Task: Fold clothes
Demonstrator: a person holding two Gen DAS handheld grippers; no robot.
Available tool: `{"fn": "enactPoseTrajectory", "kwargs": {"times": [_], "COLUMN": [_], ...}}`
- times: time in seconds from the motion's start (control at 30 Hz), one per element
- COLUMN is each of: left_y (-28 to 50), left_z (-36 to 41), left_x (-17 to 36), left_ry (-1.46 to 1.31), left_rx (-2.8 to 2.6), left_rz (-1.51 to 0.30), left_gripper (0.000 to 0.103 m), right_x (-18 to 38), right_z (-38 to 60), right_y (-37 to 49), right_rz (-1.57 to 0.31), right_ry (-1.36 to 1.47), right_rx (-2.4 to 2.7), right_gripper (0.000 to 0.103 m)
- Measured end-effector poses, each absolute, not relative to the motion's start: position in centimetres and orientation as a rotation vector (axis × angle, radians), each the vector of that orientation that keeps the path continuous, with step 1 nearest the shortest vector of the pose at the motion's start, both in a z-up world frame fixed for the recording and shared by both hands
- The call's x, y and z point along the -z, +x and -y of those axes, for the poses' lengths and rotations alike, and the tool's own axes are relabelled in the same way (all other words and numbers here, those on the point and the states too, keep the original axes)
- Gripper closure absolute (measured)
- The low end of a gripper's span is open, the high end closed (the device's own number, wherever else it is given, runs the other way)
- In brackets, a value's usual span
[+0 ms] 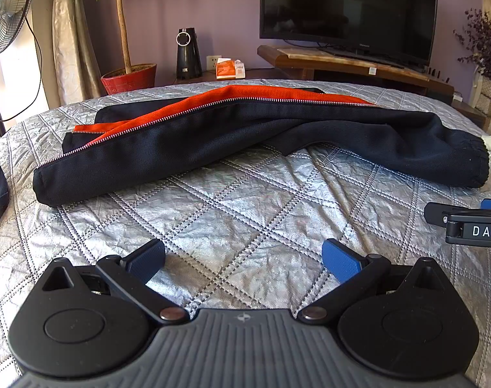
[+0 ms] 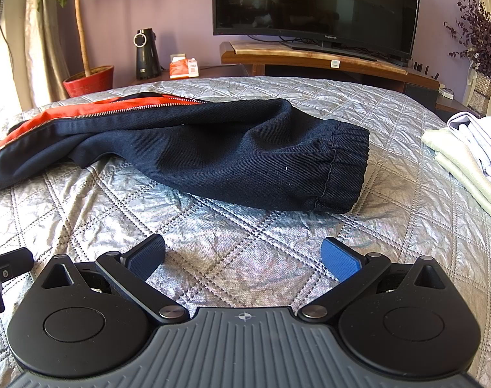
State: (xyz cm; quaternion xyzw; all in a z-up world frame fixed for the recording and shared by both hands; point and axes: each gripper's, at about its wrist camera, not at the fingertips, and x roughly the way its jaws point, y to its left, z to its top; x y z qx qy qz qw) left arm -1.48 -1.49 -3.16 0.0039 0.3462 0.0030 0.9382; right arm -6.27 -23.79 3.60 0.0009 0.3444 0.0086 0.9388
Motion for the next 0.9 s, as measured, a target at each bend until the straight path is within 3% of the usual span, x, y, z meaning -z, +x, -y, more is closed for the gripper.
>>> {"fn": "enactPoseTrajectory", "kwargs": {"times": [0.9], "left_y": [-1.65], "left_z": [1.45], "left_x": [3.05], "left_ry": [0.008], "left_rx": [-0.005], "left_rz": [-0.707], "left_gripper": [0.0], "right_x": [-3.61], "right_z": [23.79], "right_y": [-6.28], "right_rz": [-0.703], "right_ry": [0.002], "right_rx": [-0.018], "right_gripper": [0.0]}}
